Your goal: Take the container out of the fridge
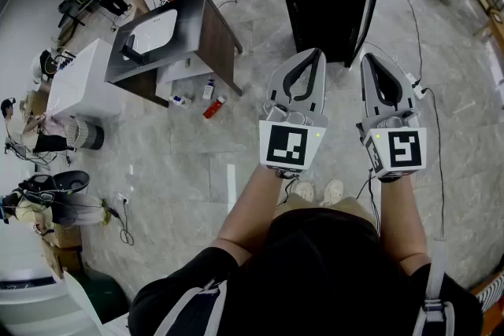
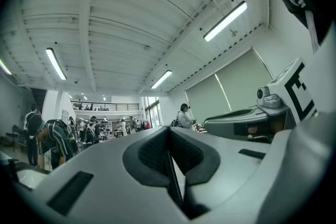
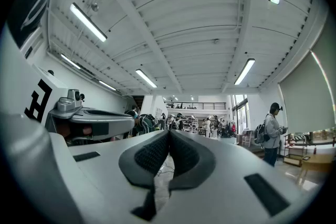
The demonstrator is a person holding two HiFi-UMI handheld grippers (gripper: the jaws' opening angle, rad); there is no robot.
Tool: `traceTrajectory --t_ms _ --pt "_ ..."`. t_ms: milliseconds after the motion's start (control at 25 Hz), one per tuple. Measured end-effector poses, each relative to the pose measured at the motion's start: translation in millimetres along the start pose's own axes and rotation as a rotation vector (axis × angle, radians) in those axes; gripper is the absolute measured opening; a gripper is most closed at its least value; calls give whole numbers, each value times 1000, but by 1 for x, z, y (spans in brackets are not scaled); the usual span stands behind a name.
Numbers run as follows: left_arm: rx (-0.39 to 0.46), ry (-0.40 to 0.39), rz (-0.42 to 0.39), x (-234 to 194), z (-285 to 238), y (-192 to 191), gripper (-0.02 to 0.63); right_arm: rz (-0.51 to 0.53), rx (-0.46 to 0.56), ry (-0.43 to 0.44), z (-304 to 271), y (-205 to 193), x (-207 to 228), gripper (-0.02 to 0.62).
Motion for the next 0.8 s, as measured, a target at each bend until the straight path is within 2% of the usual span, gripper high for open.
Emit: traceTrajectory --t_ms 800 --pt "4 -3 -2 -1 13 3 23 32 29 23 8 11 -17 35"
Point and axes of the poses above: the fingertips, and each gripper's own axes: z backward along the fingers, x to its right, y out of its top, the point moved 9 cm from there along z, backward along the fingers, and after that the axes turned 7 degrees about -y, right-handed, at the moved point
